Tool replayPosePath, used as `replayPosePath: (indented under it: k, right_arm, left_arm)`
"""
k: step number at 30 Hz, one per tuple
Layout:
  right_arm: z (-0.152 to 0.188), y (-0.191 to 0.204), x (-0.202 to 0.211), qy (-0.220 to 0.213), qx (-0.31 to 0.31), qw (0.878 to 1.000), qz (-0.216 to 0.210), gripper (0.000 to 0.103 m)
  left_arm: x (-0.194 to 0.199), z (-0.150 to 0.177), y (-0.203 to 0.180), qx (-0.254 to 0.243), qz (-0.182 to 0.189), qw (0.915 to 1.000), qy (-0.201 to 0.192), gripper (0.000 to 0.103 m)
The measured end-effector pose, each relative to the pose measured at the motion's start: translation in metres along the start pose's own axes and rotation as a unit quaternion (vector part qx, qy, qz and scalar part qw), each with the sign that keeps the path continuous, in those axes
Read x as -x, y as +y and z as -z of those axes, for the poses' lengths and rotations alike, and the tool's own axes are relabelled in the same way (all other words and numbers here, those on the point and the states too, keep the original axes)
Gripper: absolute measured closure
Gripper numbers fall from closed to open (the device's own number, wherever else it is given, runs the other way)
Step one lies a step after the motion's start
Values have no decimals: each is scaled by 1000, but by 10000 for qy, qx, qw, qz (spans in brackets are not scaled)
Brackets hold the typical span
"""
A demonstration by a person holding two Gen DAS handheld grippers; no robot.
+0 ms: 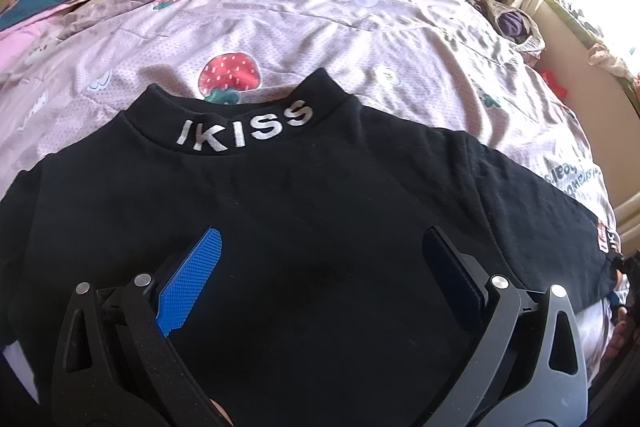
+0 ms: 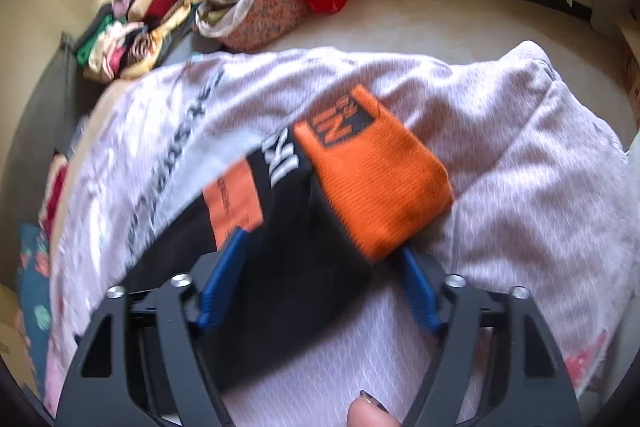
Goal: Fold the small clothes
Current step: 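Move the right gripper to the orange sleeve cuff and close on it, then lift the cuff with the right gripper and fold the sleeve across the shirt body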
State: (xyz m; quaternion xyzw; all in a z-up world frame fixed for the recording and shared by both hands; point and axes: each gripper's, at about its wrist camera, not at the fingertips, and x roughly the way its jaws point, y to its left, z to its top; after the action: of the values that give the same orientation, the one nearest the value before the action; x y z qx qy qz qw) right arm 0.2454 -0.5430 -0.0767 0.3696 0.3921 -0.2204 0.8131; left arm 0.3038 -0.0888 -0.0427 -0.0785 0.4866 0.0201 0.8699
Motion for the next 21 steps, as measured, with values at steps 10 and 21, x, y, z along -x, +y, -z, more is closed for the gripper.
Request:
replayPosePath:
  k: [10,21]
  right_arm:
    - [-1,31,51,-626,505,9909,-1081,90]
    - [29,109,114,-886,1598,9673,-1757,90]
  left_arm:
    - [25,-10,15,84,100,9997,-207,8]
    - [72,-17,34,207,358,9974,-588,8]
